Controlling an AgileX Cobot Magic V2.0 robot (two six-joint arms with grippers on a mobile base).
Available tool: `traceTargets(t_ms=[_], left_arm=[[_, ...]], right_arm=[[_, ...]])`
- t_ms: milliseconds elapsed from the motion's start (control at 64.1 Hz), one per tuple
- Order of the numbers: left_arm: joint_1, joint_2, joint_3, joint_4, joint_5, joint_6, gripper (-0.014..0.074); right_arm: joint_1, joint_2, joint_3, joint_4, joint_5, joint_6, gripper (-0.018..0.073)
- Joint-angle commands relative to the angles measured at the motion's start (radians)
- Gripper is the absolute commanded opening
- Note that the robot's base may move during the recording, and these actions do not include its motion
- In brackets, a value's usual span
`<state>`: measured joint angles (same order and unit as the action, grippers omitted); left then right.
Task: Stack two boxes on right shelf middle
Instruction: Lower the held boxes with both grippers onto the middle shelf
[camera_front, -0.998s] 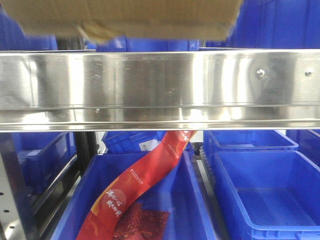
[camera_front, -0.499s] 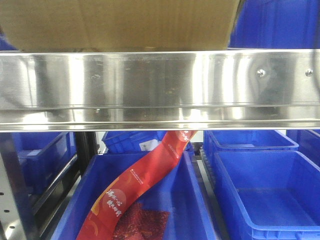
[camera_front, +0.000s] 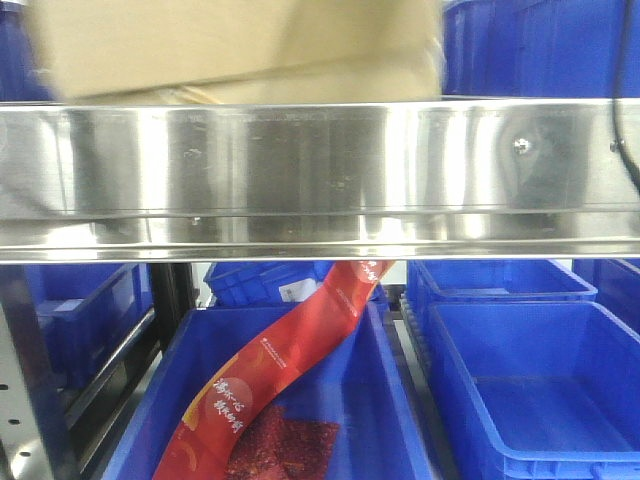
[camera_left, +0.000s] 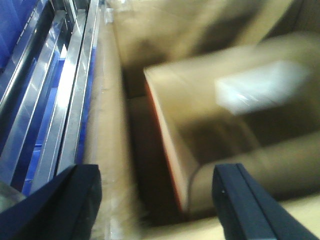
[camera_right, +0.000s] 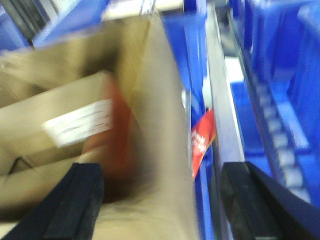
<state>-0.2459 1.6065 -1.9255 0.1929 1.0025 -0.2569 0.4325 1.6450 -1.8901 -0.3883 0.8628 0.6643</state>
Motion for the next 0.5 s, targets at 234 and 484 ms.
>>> traceTargets(t_ms=[234, 484], left_arm=[[0.000, -0.042, -0.011, -0.009, 0.034, 0.003, -0.0013], [0.000, -0.086, 0.012, -0.164, 0.053, 0.191, -0.0111]], right_arm=[[-0.002, -0.021, -0.021, 0.030, 0.151, -0.045, -0.0164], [-0.004, -0.071, -0.004, 0.063, 0.105, -0.252, -0.0165]])
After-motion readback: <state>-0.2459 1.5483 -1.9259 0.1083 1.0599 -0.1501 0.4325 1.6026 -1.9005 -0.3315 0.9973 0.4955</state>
